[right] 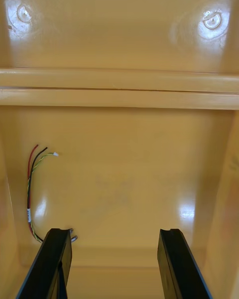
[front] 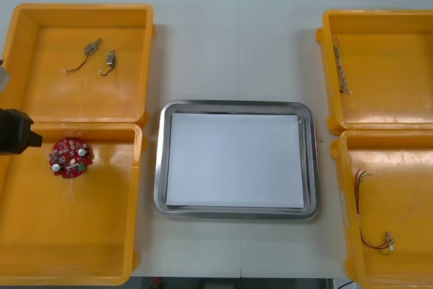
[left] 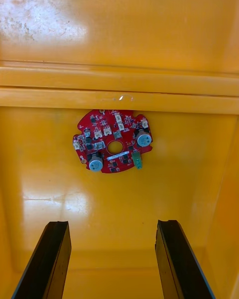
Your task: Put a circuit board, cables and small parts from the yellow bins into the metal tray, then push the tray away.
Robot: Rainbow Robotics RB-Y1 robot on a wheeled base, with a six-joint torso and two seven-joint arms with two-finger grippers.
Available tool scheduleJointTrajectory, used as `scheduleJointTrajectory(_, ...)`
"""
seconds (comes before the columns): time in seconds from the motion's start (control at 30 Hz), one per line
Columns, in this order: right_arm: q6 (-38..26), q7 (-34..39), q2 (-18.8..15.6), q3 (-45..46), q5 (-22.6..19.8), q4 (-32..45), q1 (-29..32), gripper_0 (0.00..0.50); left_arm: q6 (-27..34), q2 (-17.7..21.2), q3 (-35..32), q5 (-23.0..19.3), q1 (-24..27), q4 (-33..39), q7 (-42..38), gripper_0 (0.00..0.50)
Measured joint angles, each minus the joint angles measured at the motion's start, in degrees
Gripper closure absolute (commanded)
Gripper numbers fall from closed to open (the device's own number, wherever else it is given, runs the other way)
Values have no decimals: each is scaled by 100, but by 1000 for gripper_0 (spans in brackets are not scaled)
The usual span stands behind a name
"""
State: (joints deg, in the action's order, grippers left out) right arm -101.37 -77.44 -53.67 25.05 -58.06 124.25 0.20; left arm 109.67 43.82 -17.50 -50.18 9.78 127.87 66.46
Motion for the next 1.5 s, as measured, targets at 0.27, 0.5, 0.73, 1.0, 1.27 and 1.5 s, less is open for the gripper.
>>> scheduleJointTrajectory(0.27,0,0,0,0,0,0,0,0,0,0,0,0,0,0,0,0)
scheduleJointTrajectory(0.5,0,0,0,0,0,0,0,0,0,0,0,0,0,0,0,0)
scheduleJointTrajectory(0.73,0,0,0,0,0,0,0,0,0,0,0,0,0,0,0,0)
scheduleJointTrajectory(1.0,0,0,0,0,0,0,0,0,0,0,0,0,0,0,0,0)
scheduleJointTrajectory(1.27,0,0,0,0,0,0,0,0,0,0,0,0,0,0,0,0)
scheduleJointTrajectory(1.5,0,0,0,0,0,0,0,0,0,0,0,0,0,0,0,0)
